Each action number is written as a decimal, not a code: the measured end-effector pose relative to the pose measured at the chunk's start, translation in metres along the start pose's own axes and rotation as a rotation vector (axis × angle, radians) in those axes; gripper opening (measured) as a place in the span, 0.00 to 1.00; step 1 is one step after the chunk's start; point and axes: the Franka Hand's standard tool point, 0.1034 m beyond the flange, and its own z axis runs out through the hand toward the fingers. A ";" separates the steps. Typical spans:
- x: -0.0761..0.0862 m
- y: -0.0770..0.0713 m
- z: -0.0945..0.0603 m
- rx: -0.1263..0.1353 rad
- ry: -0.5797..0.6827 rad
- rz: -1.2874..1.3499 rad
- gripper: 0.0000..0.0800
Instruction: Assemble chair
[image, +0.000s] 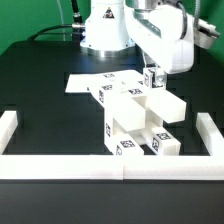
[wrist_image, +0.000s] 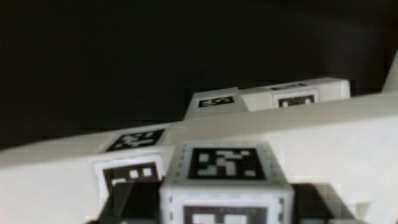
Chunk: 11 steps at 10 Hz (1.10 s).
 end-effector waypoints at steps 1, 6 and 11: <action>0.000 0.000 0.000 0.000 -0.001 0.034 0.36; -0.004 0.000 0.001 0.001 -0.013 0.304 0.36; -0.009 -0.001 0.001 -0.001 -0.025 0.538 0.36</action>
Offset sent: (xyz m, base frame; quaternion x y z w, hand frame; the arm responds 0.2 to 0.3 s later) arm 0.0000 0.0000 0.0000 0.0000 0.0000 0.1296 0.9916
